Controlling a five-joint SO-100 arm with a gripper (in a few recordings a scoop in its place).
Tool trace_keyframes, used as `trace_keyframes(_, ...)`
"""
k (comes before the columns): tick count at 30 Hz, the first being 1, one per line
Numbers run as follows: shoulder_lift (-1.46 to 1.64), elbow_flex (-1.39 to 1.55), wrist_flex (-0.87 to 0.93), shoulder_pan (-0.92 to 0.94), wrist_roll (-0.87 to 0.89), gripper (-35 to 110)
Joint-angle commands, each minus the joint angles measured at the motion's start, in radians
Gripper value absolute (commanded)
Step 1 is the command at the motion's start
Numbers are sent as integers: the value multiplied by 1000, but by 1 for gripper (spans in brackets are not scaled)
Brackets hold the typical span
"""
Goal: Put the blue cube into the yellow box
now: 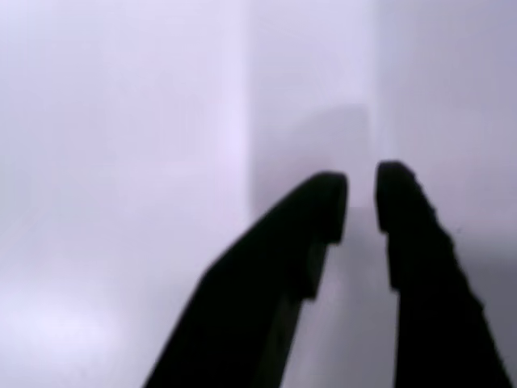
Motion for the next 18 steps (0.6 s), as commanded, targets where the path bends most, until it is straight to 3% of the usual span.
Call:
trace_keyframes(1,95,28,46,-6,-11,0)
trace_keyframes(12,147,29,290,15,-26,0)
trace_keyframes(15,146,29,268,14,-20,0)
trace_keyframes(18,80,-8,101,38,3,0)
